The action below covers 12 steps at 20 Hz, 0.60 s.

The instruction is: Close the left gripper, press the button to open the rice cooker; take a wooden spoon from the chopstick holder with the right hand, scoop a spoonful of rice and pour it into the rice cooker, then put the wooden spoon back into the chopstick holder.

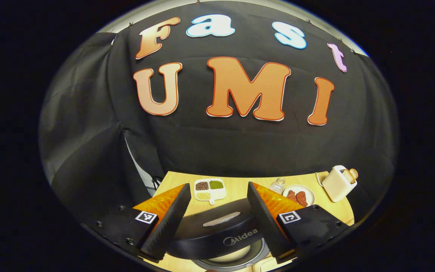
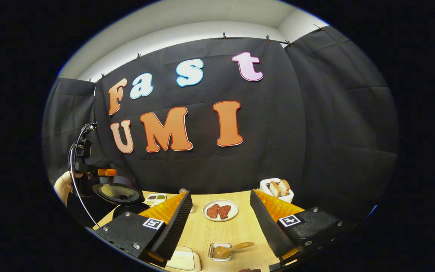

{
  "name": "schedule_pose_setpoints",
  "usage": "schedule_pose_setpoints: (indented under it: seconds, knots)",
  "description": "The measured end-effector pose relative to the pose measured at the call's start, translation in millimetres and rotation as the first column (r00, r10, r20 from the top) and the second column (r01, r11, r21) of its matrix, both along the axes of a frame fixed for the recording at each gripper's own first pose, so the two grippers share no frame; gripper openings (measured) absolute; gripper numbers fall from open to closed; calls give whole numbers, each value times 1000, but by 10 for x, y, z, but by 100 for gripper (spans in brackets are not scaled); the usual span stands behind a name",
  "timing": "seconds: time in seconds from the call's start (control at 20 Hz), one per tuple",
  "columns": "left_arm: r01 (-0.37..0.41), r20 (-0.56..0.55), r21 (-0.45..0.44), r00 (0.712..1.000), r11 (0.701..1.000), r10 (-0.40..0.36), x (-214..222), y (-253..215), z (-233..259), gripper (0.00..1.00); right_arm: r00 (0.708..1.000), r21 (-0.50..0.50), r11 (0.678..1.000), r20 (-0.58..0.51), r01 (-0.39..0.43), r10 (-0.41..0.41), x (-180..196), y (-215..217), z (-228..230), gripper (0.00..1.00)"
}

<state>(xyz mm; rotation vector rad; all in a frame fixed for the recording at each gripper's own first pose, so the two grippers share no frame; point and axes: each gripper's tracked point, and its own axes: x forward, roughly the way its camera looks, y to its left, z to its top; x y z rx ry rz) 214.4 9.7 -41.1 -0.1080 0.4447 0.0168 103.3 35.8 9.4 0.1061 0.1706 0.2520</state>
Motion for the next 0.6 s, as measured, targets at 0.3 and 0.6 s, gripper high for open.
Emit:
schedule_pose_setpoints:
  seconds: [0.3, 0.6]
  knots:
    - [12, -8, -33, 1000, 999, -12, -535, -363, -522, 100, 998, 8, 999, -49, -49, 49, -93, 37, -205, 95]
    - [-37, 18, -34, 999, 999, 38, -837, -560, -1077, 99, 991, 9, 998, -115, -66, 67, -156, 46, -479, 95]
